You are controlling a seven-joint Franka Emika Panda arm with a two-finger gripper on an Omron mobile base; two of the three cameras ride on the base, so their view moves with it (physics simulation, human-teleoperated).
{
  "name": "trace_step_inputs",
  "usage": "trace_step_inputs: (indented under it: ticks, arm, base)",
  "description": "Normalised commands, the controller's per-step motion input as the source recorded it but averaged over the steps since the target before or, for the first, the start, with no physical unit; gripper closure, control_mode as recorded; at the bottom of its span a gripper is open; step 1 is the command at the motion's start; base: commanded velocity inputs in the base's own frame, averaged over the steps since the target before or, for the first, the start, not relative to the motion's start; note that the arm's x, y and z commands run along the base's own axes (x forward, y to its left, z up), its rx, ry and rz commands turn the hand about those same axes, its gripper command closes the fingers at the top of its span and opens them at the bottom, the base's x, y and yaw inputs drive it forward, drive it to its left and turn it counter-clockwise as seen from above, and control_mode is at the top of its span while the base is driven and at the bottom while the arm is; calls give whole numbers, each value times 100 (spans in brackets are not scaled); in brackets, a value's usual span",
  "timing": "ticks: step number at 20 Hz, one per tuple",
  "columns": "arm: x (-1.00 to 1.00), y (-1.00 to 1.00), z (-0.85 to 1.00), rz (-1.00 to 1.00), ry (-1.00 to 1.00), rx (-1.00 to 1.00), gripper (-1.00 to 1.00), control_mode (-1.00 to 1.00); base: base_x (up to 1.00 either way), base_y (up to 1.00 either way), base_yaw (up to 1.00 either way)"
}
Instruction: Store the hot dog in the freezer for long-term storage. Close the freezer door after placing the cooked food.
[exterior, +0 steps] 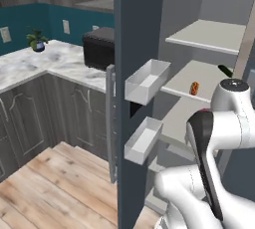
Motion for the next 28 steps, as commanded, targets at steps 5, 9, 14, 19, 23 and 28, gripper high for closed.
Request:
trace_step_inputs:
  ticks: [5,9,14,19,23,28]
  arm:
    - [0,0,0,0,0,0,-100,100]
    - [0,0,0,0,0,0,-100,100]
    - [0,0,0,0,0,0,-100,100]
    - [0,0,0,0,0,0,-100,100]
    - [0,0,0,0,0,0,-100,100]
    - [0,0,0,0,0,0,-100,100]
  base:
    - [-27,47,-41]
    - [-10,16,-56]
    - [-18,46,-65]
    - [-73,53,-41]
    - [-57,43,-20]
    - [-24,37,-20]
